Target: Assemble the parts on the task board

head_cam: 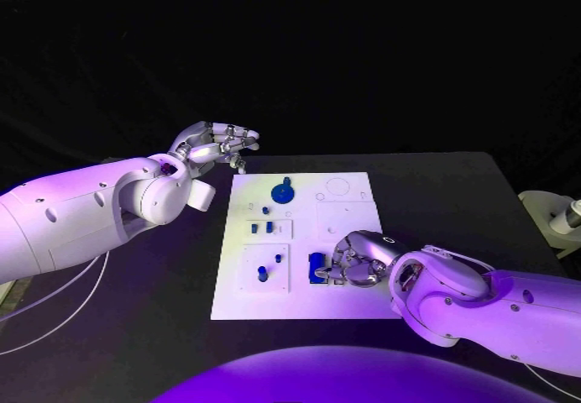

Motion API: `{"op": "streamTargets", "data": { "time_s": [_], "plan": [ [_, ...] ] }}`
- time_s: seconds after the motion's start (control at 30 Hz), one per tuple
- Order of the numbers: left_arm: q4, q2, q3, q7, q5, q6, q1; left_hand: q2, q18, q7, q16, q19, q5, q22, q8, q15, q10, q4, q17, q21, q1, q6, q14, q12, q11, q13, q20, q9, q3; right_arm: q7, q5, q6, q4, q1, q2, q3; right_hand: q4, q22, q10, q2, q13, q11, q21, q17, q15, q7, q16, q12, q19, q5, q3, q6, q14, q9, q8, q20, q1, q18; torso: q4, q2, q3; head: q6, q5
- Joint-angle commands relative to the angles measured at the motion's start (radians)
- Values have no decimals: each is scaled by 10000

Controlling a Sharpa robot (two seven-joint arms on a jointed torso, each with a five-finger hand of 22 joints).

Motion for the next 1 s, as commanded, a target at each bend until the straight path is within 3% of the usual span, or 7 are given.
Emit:
{"op": "streamTargets", "data": {
  "time_s": [0.03,0.17,0.23,0.3,1.0],
  "plan": [
    [24,8,7,42,14,141,6,-9,199,6,55,3,43,-12,1,9,-81,23,-2,-66,82,-84,-83,35,5,12,70,-14,-7,75,-24,352,-99,-9,46,-7,-19,1640,232,21,1397,-49,3,2567,-50,-17,42,50,148,-43,80,-61,1030,-19,25,-64,253,-93,-13,-6,-4,2,16],
    [23,4,7,41,14,142,6,-9,199,6,55,3,43,-12,1,9,-81,23,-2,-66,82,-84,-83,35,5,12,70,-14,-7,97,-36,368,-124,-10,49,-7,-48,1648,238,-30,1412,-52,-3,2567,-54,-19,42,54,149,-97,107,-70,1030,-40,14,-68,510,-93,-17,-10,-5,2,8],
    [22,1,6,41,14,143,6,-9,199,6,55,3,43,-12,1,9,-81,23,-2,-66,82,-84,-83,35,5,12,70,-14,-7,116,-52,347,-115,-11,34,-7,-30,1663,252,-34,1437,-54,-2,2579,-57,-21,46,64,155,-621,197,-56,1033,-71,5,-71,801,-96,-21,-9,-2,2,15],
    [22,-3,6,39,14,145,6,-9,199,6,55,3,43,-12,1,9,-81,23,-2,-66,82,-84,-83,35,5,12,70,-14,-7,136,-72,306,-97,-12,12,-7,-44,1672,267,-73,1459,-57,12,2574,-58,-24,44,85,162,-662,221,-54,1032,-81,3,-72,899,-99,-21,-8,0,2,11],
    [16,-25,-1,29,15,155,6,5,198,8,63,3,44,-9,10,13,-103,47,-11,-68,73,-86,-94,58,9,17,73,-15,-11,270,-171,-201,117,-17,-199,-6,41,1698,398,-175,1649,-77,24,2568,-75,-43,42,288,178,-429,223,38,1030,-45,86,-87,878,-103,-13,-11,-12,2,-10]
  ]
}}
